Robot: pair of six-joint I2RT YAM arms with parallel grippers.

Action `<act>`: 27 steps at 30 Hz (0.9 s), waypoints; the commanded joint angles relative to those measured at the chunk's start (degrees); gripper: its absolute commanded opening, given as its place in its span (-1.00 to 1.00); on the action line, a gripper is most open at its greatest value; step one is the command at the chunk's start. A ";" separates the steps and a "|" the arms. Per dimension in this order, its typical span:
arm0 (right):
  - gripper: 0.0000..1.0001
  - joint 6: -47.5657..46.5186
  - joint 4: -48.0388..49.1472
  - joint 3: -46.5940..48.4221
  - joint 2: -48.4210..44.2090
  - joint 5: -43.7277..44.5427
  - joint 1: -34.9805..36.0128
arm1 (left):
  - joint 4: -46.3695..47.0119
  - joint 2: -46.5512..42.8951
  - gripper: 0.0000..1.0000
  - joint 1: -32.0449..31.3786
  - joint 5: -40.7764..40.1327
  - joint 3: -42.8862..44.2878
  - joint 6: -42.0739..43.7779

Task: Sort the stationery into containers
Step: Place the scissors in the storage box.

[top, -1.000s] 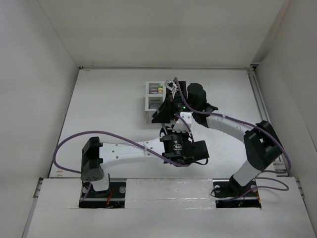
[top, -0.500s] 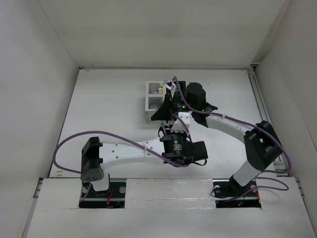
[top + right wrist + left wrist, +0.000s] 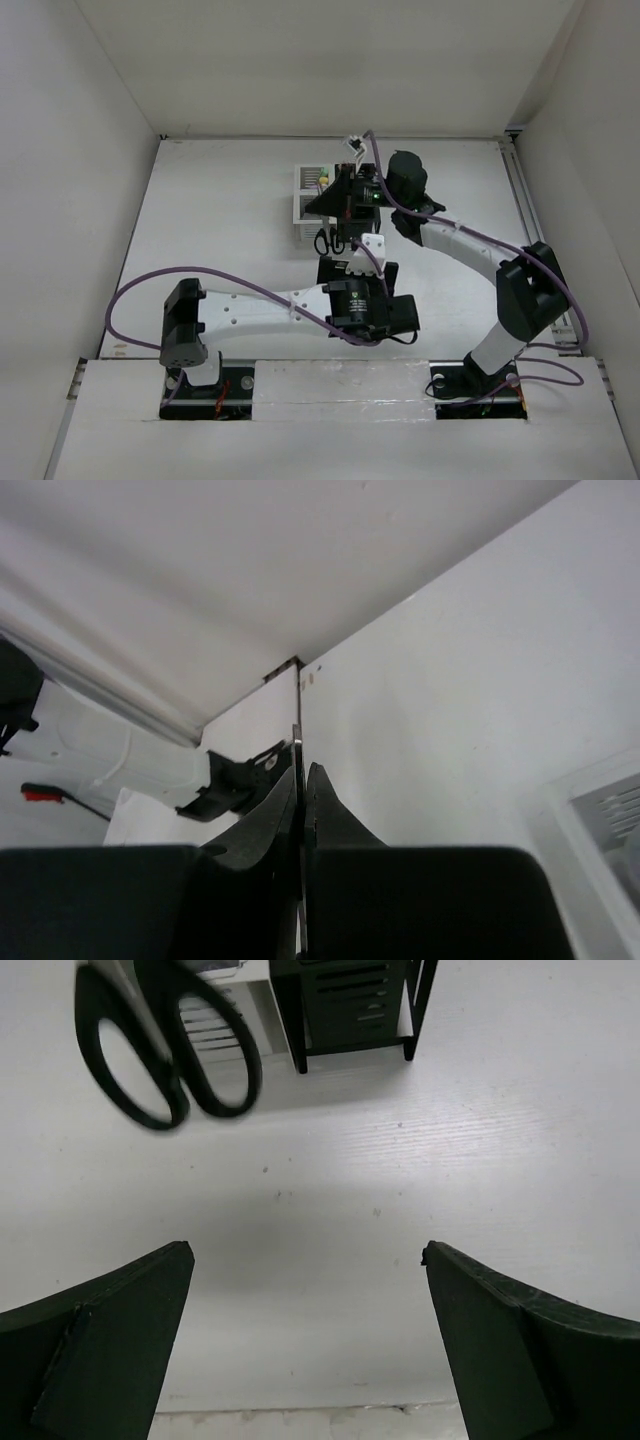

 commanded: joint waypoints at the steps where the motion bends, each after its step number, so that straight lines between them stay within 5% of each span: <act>1: -1.00 -0.04 7.55 5.03 1.12 2.24 -3.51 | 0.05 -4.64 0.98 -1.29 -0.30 -1.48 -2.28; 15: -1.00 -13.32 19.58 6.20 5.43 -7.42 -16.70 | 14.20 -12.28 0.98 2.65 11.65 -14.49 1.85; 27: -1.00 -16.05 31.71 -3.30 6.83 -0.31 -17.23 | 14.92 -28.45 0.98 15.49 13.95 -22.76 0.71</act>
